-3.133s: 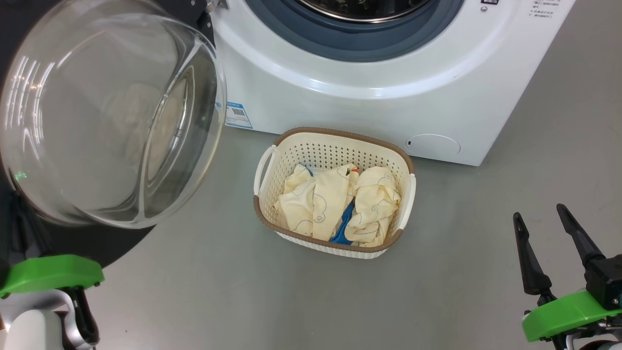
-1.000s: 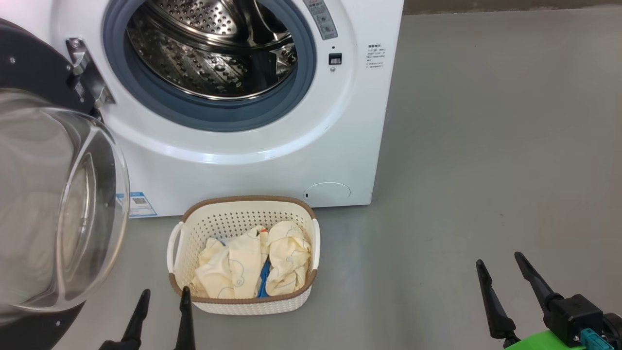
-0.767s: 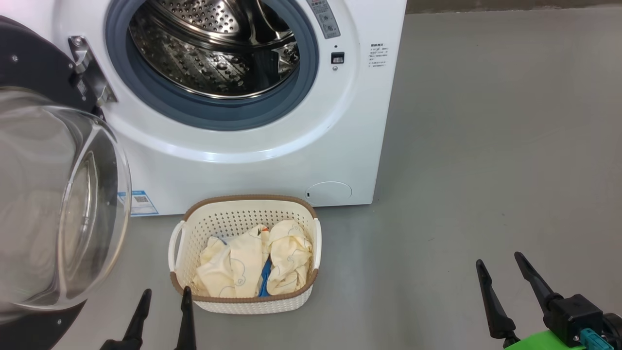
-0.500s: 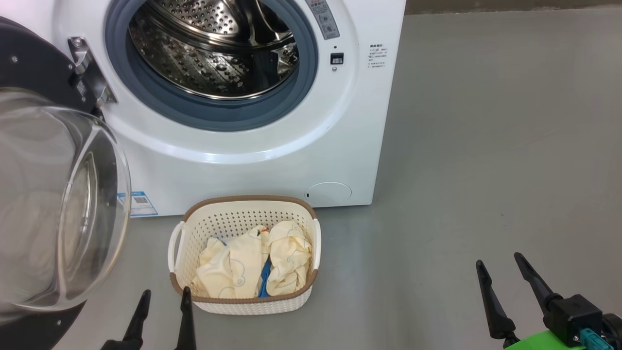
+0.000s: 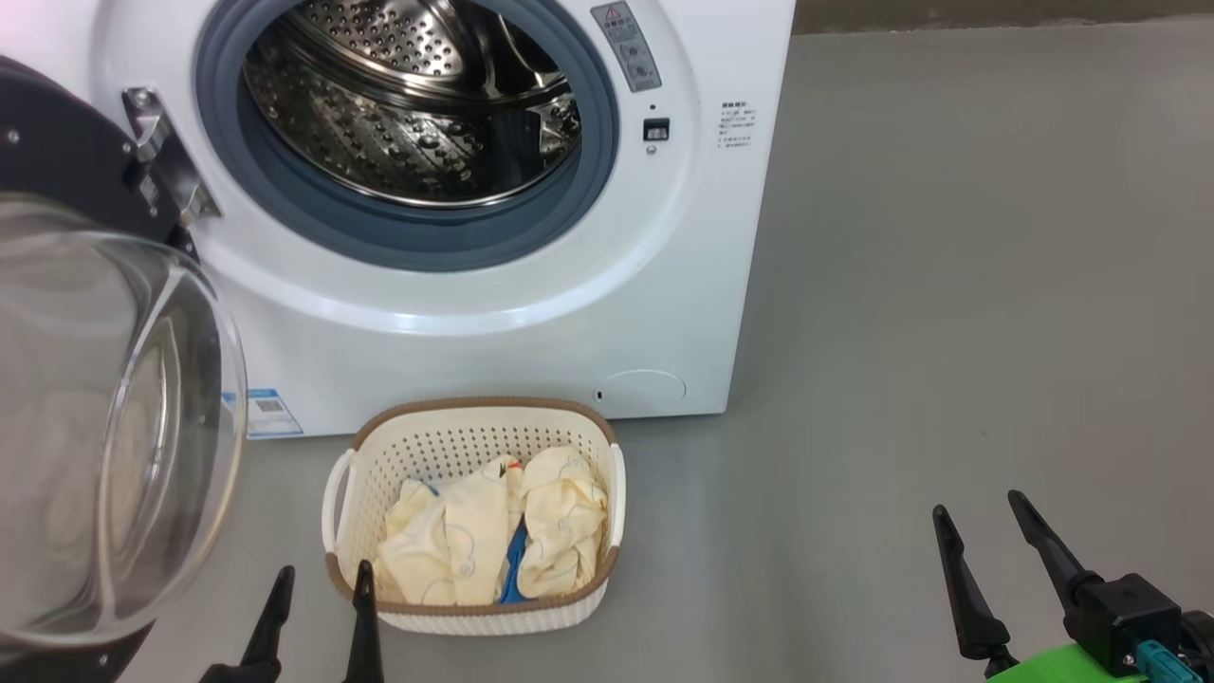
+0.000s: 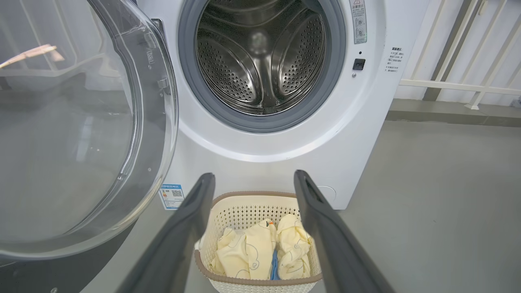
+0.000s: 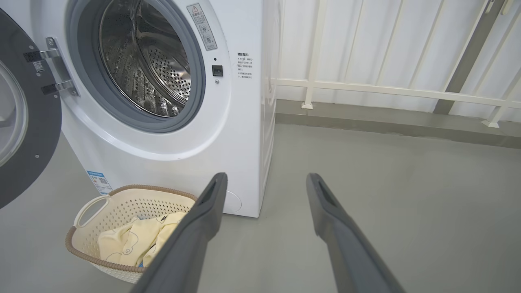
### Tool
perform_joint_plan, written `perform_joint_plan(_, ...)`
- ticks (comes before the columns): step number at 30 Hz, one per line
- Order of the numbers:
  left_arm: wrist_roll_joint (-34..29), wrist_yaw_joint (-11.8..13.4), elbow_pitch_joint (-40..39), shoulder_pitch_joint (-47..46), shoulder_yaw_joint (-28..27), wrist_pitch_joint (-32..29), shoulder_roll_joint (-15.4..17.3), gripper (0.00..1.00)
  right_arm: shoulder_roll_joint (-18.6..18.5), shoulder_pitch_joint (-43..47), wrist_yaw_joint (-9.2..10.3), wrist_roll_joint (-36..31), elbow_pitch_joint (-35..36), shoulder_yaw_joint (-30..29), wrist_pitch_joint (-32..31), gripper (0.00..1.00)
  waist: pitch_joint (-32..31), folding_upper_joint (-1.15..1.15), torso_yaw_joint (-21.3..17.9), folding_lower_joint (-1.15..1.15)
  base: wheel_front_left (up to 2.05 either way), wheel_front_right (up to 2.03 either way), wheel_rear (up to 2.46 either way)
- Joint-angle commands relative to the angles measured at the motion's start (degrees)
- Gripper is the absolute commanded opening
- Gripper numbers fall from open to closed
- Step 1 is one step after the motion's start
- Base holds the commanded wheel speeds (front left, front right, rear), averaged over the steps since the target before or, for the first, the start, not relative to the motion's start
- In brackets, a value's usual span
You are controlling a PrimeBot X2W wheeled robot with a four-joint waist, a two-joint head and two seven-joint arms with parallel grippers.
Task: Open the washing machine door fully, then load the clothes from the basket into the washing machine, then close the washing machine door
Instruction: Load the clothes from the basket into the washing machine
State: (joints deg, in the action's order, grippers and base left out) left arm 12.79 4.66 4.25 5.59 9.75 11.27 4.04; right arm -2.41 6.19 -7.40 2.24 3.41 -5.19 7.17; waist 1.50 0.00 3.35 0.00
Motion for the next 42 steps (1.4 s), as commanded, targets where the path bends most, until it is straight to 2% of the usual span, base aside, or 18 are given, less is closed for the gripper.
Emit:
perform_joint_plan(1, 0.2, 0.5, -1.4, -2.6, -1.5, 0.8, 0.8, 1.0, -0.5, -1.3, -0.09, 0.7, 1.8, 1.2, 0.2, 1.0, 0.1, 0.0, 0.1, 0.0, 1.56, -1.56, 0.0)
perform_joint_plan(15, 0.6, 0.6, -1.1, -2.9, -0.9, 1.3, 1.3, 1.0, -0.5, -1.4, -0.09, 0.5, 1.5, 1.5, 0.1, 1.0, 0.3, 0.0, 1.0, 0.0, 1.44, -1.44, 0.0)
perform_joint_plan(36, 1.0, 1.4, -0.7, -3.1, -0.1, 0.8, 1.8, 1.0, -0.5, -1.7, -0.09, 0.8, 1.7, 1.8, 0.1, 1.0, 1.2, 0.0, 0.6, 0.0, 0.04, -0.04, 0.0)
perform_joint_plan(42, 1.8, 0.6, 2.3, -4.8, 1.3, -0.3, 1.4, 1.0, -0.5, -2.5, -0.09, 0.9, 2.3, 2.2, 0.2, 1.0, 3.3, 0.0, 0.1, 0.0, 0.0, 0.0, 0.0)
